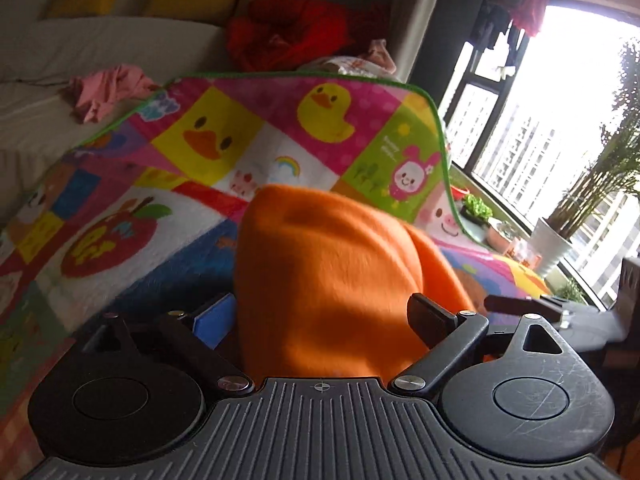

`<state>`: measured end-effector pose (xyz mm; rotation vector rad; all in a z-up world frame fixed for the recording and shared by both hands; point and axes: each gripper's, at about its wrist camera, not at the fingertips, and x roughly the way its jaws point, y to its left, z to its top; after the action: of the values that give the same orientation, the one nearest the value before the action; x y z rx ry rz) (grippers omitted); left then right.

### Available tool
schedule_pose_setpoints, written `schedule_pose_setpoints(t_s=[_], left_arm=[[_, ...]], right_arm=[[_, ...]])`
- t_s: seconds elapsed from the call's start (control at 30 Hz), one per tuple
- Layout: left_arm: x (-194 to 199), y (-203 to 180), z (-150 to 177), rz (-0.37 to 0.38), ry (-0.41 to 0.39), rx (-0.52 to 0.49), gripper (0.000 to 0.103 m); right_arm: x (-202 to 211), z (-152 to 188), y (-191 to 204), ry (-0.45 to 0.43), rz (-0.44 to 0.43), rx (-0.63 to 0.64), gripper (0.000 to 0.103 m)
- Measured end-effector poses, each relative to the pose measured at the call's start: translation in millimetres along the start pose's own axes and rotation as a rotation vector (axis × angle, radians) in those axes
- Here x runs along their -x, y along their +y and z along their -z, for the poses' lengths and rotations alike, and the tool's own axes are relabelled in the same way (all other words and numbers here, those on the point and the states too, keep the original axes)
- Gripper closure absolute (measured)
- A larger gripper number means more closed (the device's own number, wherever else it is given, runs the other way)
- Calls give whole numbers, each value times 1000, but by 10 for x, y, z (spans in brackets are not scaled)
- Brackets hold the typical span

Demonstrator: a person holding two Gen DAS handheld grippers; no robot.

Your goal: Fold clothes

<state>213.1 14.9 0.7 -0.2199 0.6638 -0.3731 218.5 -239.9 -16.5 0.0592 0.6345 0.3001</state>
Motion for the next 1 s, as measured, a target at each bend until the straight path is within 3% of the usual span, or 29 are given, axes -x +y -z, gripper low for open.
schedule_pose_setpoints(t_s=[0.07, 0.1, 0.2, 0.4, 0.6, 0.73, 0.9, 1.0], left_arm=[[-25, 10, 140, 2, 30, 10, 12], [-50, 12, 196, 2, 40, 12, 21], [-129, 51, 287, -5, 55, 29, 23], [-159, 176, 201, -47, 17, 35, 26], [-212, 361, 116, -99, -14, 68, 24], [-141, 375, 141, -84, -39, 82, 24], [-53, 393, 172, -65, -71, 100, 11], [1, 404, 191, -54, -90, 110, 11]], right_arm=[[1, -21, -86, 14, -93, -114, 0], [-37, -7, -74, 30, -121, -129, 4], [-196, 66, 41, 89, -157, -113, 27], [-463, -46, 275, 61, -173, -65, 33], [-787, -214, 489, 38, -182, -26, 33], [-740, -178, 465, 40, -144, -1, 33], [-635, -101, 419, 71, -3, 106, 31], [-586, -63, 492, 65, 75, 212, 27]])
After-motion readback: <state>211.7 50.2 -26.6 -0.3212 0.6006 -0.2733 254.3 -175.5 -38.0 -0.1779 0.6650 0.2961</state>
